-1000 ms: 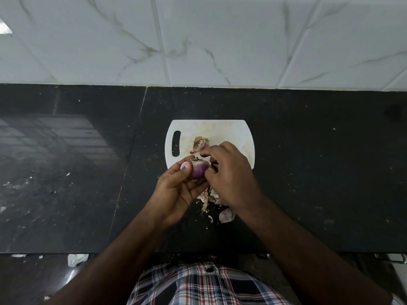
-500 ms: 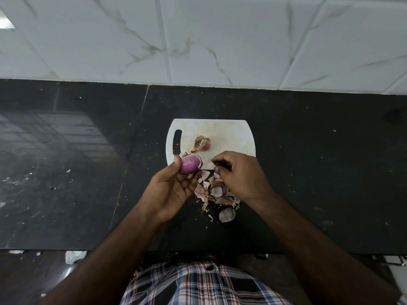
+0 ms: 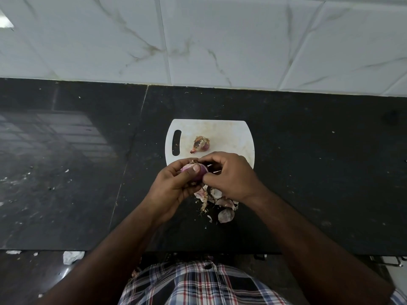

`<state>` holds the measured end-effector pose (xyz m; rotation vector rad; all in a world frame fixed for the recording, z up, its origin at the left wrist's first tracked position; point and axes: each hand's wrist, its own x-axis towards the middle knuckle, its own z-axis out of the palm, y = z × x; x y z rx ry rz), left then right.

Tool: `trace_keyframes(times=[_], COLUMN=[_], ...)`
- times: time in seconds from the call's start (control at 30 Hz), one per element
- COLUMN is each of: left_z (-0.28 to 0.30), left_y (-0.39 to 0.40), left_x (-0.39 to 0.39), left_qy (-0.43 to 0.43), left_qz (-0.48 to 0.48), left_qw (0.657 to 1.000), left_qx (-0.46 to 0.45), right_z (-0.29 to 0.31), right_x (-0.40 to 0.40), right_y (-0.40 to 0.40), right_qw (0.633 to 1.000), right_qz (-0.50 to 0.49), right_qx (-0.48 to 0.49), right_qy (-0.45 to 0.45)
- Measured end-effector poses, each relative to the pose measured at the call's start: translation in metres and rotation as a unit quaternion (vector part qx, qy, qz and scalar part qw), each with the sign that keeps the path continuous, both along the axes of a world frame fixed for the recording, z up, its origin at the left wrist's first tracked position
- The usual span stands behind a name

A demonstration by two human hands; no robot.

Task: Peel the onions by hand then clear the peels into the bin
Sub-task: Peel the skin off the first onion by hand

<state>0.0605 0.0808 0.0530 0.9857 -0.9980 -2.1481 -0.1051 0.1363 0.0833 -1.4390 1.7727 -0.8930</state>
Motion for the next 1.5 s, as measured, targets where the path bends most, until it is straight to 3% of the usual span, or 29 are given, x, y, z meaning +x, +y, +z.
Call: trace_keyframes(times=[0.2, 0.47, 0.6, 0.77, 0.87, 1.03, 1.27, 1.37, 1.5], left_z=[-0.003, -0.004, -0.001, -0.004, -0.005, -0.001, -0.004, -0.004, -0.003], left_y=[0.001, 0.001, -0.001, -0.003, -0.005, -0.004, -0.003, -0.003, -0.009], left_x=[-0.001, -0.002, 0.004, 0.006, 0.008, 0.008, 0.004, 0.001, 0.002], left_qy=[0.025, 0.039, 0.018, -0.007, -0.031, -0.135, -0.139, -0.146, -0.166], left_qz=[-0.015, 0.037, 0.019, -0.025, -0.050, -0.083, -0.102, -0.102, -0.101], left_qw=[1.000, 0.997, 0.999, 1.000, 0.996, 0.975, 0.962, 0.961, 0.957], left_qx=[0.001, 0.061, 0.045, -0.011, -0.063, -0.157, -0.213, -0.214, -0.215], right_z=[-0.005, -0.008, -0.009, 0.005, 0.010, 0.014, 0.009, 0.007, 0.012], right_x=[-0.002, -0.005, -0.014, -0.014, -0.012, -0.014, -0.010, -0.018, -0.022], right_y=[-0.001, 0.002, 0.001, 0.001, -0.002, -0.001, -0.005, -0.005, 0.000], right_qw=[0.997, 0.995, 0.996, 1.000, 0.997, 0.994, 0.992, 0.996, 0.997], right_qz=[-0.036, -0.065, -0.077, 0.023, 0.075, 0.097, 0.056, 0.044, 0.057], right_qx=[-0.038, -0.037, -0.022, 0.006, 0.001, 0.011, -0.058, -0.024, 0.024], right_qy=[0.063, -0.058, 0.036, -0.018, 0.017, 0.042, 0.102, 0.073, -0.053])
